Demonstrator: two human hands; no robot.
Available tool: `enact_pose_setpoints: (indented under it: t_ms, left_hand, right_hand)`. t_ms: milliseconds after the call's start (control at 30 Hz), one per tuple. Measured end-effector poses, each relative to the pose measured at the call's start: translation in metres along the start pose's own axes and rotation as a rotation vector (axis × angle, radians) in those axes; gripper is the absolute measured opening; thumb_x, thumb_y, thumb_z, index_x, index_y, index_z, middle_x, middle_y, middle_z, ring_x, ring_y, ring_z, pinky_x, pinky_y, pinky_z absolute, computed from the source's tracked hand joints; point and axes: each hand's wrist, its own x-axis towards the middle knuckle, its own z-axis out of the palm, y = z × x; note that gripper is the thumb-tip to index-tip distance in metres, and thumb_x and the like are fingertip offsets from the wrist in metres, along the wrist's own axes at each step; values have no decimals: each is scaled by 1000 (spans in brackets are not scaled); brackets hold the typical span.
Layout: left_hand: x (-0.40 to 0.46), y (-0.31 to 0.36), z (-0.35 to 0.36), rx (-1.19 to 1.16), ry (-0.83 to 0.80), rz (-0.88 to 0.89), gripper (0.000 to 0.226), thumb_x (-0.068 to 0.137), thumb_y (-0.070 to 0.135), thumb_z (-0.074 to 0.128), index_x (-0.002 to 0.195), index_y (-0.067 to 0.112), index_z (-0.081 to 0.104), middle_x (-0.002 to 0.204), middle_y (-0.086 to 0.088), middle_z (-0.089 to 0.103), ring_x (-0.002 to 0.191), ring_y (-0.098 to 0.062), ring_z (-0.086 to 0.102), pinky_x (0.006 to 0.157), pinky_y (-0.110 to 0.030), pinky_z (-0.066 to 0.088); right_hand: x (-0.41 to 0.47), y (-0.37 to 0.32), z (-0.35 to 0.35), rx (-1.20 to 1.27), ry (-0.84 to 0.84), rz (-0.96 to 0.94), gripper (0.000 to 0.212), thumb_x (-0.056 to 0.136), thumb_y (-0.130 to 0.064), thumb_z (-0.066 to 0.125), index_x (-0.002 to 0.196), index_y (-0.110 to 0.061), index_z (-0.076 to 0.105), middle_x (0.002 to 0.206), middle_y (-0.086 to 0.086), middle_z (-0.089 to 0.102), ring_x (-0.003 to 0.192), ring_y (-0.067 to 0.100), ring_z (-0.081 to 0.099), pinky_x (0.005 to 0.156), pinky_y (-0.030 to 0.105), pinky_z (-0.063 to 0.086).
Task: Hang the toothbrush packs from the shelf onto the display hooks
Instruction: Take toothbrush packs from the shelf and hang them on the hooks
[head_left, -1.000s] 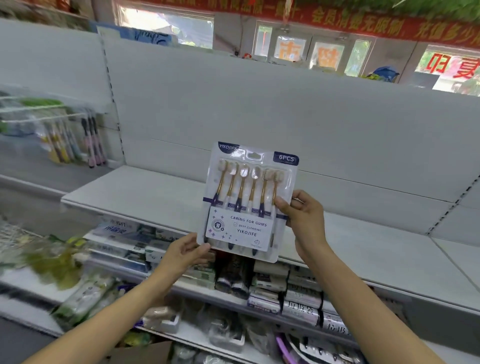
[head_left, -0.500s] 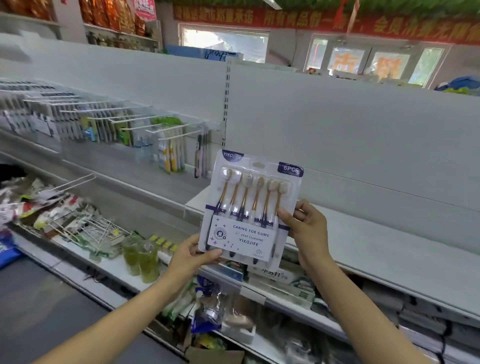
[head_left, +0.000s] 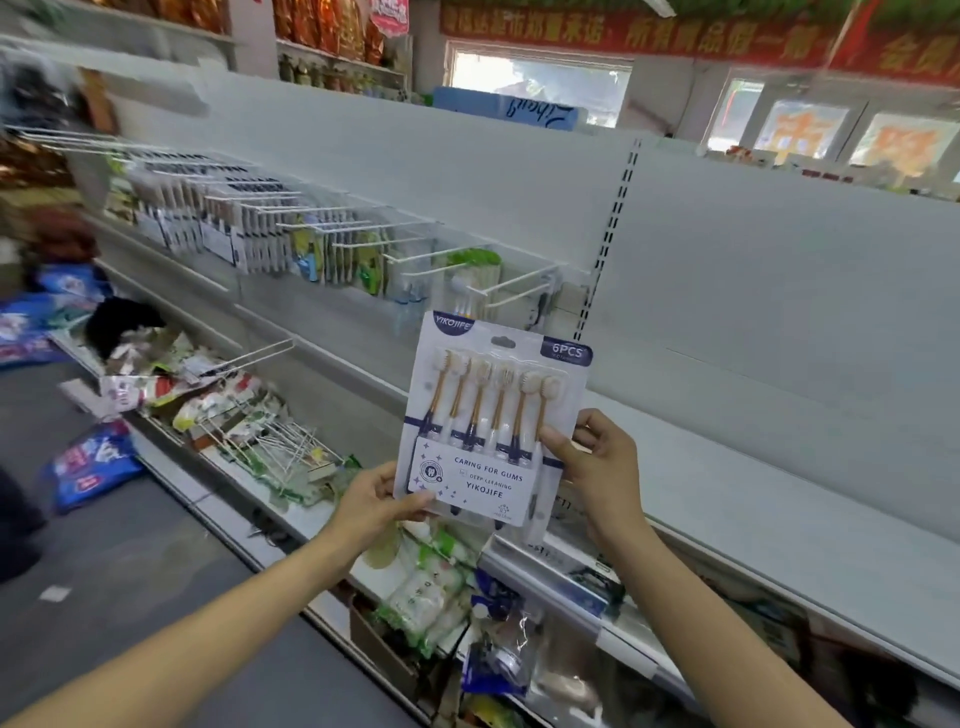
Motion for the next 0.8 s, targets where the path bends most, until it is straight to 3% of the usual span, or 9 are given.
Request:
enact_pose_setpoints:
  t_ms: [167,267,333,467,567,633,700,800]
  left_hand:
    - [40,-8,-45,-30,2,5,46,73,27,86,112,9,71,107,-11,76,93,-30,73,79,-38,62]
    - [69,-16,-74,10,-28,1,39,79,10,79,116,7,68,107,-10,76,96,-32,73,81,-39,61]
    - [91,-18,-94,37,-45,14,39,80,1,76,118,5,66,108,-10,76,97,-33,72,79,-35,61]
    - [130,-14,-136,57,-68,12,60,62,32,91,115,13,69,105,-3,77,96,-23,73,76,-30,61]
    - [154,-13,-168,95,-68,8,42,76,9,82,115,16,68,104,1,77,100,-23,72,78,-28,60]
    - [165,-11,-188,136,-70,-5,42,76,8,80,115,19,68,106,4,77,102,-21,72,84,-29,59]
    - [174,-9,-213,152,-85,-15,45,73,19,84,115,19,69,107,3,76,103,-19,71,88,-33,58]
    - [182,-7,-244,143,-103,-16,76,51,51,92,115,17,70,109,1,76,100,-17,72,86,-33,59]
  right_hand:
    - [39,17,48,-3,-30,-14,7,87,-4,72,92,-4,67,92,12,76,91,32,72,82,49,60]
    - [61,30,77,-4,-25,-31,9,86,-1,72,94,-1,67,91,11,76,86,25,73,76,39,59]
    - [78,37,97,-12,-38,-50,9,86,1,71,94,0,67,90,12,76,85,23,72,76,41,59]
    - [111,45,137,-10,-45,-51,15,86,1,71,100,3,65,94,13,76,92,30,73,82,42,59]
    - [129,46,166,5,-81,-37,21,87,3,69,105,-8,67,93,3,78,90,18,74,77,29,60]
    - [136,46,184,24,-100,-40,27,88,3,68,110,-12,67,95,0,78,91,15,74,74,24,58]
    - [143,49,207,16,-105,-52,27,88,0,70,112,-12,68,98,1,78,92,17,74,74,24,58]
    - [148,49,238,1,-110,-67,25,86,0,71,107,-13,71,97,1,78,89,16,74,71,23,58]
